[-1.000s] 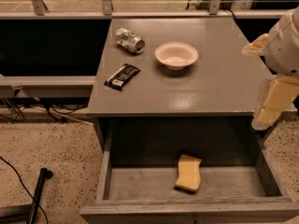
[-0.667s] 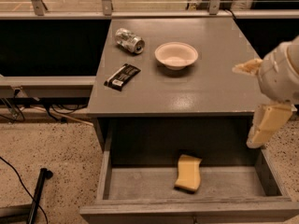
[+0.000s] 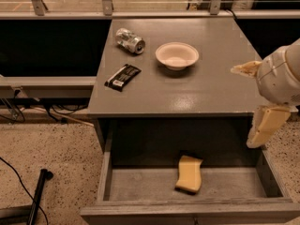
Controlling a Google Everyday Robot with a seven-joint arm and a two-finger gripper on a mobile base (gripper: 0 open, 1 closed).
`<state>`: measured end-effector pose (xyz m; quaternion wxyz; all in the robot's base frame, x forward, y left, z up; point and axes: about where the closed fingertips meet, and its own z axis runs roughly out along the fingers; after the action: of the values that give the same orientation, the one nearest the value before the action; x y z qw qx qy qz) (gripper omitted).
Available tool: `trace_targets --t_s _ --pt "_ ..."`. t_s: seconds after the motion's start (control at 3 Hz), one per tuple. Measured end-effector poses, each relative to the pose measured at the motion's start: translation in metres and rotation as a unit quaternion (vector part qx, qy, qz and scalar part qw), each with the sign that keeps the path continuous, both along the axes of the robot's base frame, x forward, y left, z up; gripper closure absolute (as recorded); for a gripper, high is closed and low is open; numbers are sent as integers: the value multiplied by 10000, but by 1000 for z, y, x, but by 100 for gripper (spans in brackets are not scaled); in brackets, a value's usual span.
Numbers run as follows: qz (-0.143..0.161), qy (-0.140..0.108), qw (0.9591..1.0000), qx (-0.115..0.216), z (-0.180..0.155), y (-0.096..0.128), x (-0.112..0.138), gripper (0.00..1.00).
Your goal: Pick sponge from top drawer and place on counter
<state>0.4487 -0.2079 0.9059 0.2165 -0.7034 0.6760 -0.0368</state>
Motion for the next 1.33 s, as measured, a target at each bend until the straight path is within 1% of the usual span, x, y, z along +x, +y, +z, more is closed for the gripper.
trace_targets --t_s 0.33,0.67,1.0,1.33 --pt "611 212 9971 -400 -35 4 -5 0" --pt "1374 47 9877 -739 -62 4 -20 0" --pt "1737 -67 9809 -873 -63 3 -21 0" --pt "2381 -27 9623 -1311 -77 19 -23 0"
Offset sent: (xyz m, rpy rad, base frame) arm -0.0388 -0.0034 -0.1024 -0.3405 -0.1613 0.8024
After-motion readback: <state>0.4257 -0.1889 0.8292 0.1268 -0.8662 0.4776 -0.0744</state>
